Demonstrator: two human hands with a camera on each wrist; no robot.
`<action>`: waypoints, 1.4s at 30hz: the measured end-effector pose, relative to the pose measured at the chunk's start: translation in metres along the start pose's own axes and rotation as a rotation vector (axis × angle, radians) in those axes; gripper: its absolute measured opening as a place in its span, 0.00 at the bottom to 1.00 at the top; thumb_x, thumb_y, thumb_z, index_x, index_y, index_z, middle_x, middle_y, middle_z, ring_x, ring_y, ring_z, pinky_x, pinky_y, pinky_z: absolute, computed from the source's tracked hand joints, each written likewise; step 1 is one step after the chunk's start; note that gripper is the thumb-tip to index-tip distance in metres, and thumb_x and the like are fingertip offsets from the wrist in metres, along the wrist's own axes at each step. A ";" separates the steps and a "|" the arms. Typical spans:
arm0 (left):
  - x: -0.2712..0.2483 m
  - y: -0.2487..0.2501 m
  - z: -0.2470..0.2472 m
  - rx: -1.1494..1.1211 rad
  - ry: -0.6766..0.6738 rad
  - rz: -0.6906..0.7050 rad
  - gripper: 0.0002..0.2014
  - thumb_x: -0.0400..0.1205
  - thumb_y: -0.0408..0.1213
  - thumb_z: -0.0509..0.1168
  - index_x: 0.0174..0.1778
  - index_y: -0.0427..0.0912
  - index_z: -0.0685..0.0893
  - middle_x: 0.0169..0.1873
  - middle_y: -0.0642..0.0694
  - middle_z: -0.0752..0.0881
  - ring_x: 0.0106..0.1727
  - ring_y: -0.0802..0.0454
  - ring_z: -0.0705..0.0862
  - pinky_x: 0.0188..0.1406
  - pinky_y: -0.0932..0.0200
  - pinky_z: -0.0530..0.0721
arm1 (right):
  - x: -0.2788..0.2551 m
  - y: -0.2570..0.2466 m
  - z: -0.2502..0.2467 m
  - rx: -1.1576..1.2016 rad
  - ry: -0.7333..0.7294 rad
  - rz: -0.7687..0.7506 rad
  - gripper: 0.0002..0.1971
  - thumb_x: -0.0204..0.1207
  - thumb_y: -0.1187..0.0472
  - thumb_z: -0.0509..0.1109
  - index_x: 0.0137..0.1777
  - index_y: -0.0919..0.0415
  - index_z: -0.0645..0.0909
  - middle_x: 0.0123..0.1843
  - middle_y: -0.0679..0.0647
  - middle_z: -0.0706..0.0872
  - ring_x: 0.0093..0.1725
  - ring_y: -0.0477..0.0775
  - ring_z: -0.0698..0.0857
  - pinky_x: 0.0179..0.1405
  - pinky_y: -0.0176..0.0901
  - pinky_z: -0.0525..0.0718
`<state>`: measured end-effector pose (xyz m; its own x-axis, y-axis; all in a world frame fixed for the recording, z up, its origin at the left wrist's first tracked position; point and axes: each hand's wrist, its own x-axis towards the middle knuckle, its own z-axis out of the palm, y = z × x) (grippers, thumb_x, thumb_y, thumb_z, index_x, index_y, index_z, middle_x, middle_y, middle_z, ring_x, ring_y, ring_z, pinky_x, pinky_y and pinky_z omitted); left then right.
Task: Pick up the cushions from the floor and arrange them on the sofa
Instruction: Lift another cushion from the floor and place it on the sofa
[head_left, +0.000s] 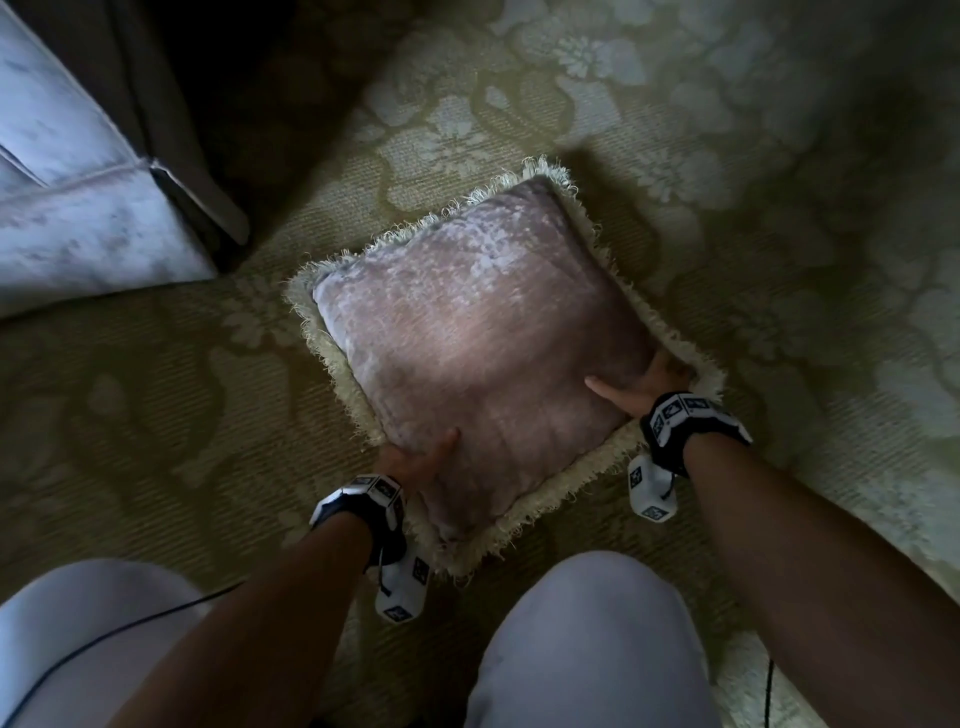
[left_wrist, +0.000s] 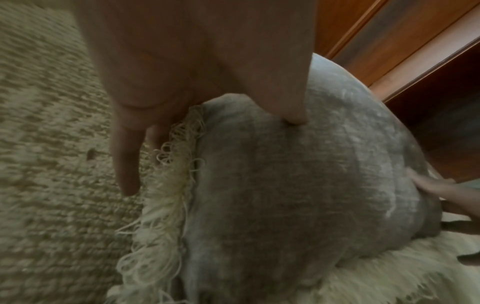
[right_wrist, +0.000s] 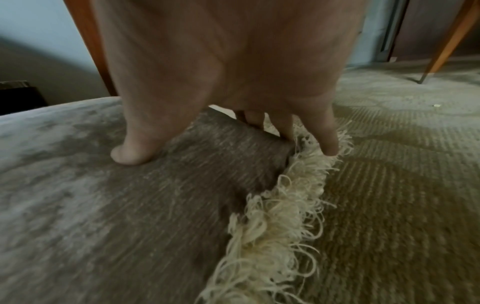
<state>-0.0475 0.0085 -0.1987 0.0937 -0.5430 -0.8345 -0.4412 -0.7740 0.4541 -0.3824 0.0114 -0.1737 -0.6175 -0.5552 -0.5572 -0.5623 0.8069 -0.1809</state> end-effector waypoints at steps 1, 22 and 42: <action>0.001 0.000 0.000 0.017 -0.011 -0.014 0.52 0.60 0.66 0.78 0.75 0.39 0.72 0.71 0.40 0.79 0.69 0.38 0.80 0.56 0.46 0.85 | 0.009 0.002 0.004 0.013 0.014 -0.001 0.76 0.34 0.16 0.70 0.83 0.54 0.52 0.83 0.59 0.63 0.83 0.69 0.56 0.76 0.71 0.66; -0.037 0.041 -0.037 0.217 0.165 0.322 0.30 0.79 0.54 0.68 0.63 0.28 0.80 0.58 0.27 0.85 0.63 0.33 0.82 0.59 0.52 0.78 | -0.078 -0.066 -0.053 -0.014 0.172 -0.326 0.19 0.85 0.52 0.59 0.60 0.69 0.80 0.61 0.71 0.83 0.59 0.71 0.82 0.57 0.56 0.81; -0.454 0.185 -0.322 0.191 0.362 0.372 0.30 0.82 0.53 0.64 0.64 0.26 0.73 0.61 0.23 0.80 0.65 0.28 0.78 0.60 0.45 0.75 | -0.439 -0.233 -0.364 0.007 0.209 -0.526 0.19 0.85 0.53 0.60 0.52 0.70 0.83 0.50 0.68 0.86 0.50 0.66 0.85 0.47 0.51 0.81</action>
<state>0.1161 0.0067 0.3645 0.1868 -0.8720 -0.4525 -0.6542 -0.4540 0.6049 -0.1807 -0.0060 0.4079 -0.3511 -0.9104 -0.2188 -0.8206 0.4118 -0.3963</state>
